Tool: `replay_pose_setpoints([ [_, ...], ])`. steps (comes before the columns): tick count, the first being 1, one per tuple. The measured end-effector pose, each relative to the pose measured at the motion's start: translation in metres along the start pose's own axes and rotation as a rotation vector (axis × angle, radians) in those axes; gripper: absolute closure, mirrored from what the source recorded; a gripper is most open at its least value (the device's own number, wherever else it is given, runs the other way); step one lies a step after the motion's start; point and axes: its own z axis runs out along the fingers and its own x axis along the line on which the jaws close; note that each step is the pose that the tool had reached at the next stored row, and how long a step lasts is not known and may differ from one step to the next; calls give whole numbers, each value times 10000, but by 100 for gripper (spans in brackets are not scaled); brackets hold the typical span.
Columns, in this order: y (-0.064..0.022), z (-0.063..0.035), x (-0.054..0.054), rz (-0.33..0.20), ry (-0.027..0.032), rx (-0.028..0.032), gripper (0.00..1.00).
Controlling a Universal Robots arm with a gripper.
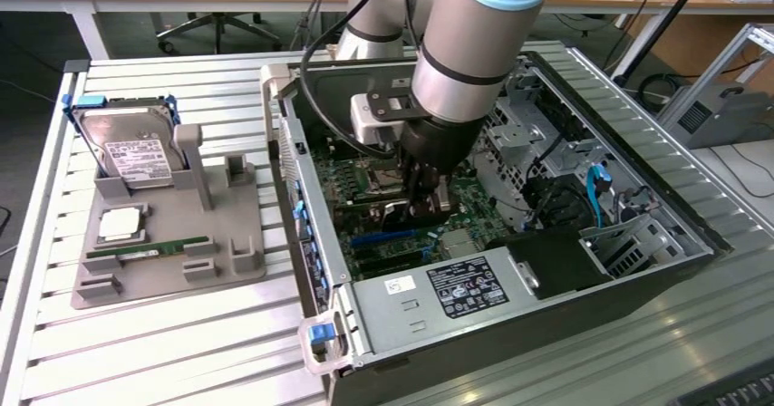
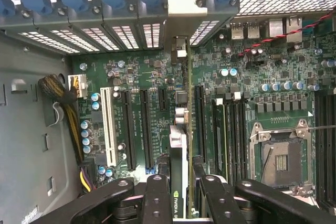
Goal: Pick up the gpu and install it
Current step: 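Insert the gpu into the slot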
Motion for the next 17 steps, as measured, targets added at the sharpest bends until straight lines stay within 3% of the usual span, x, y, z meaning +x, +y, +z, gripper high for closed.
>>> replay_pose_setpoints([
  [17,47,41,5,-1,0,0,73],
])
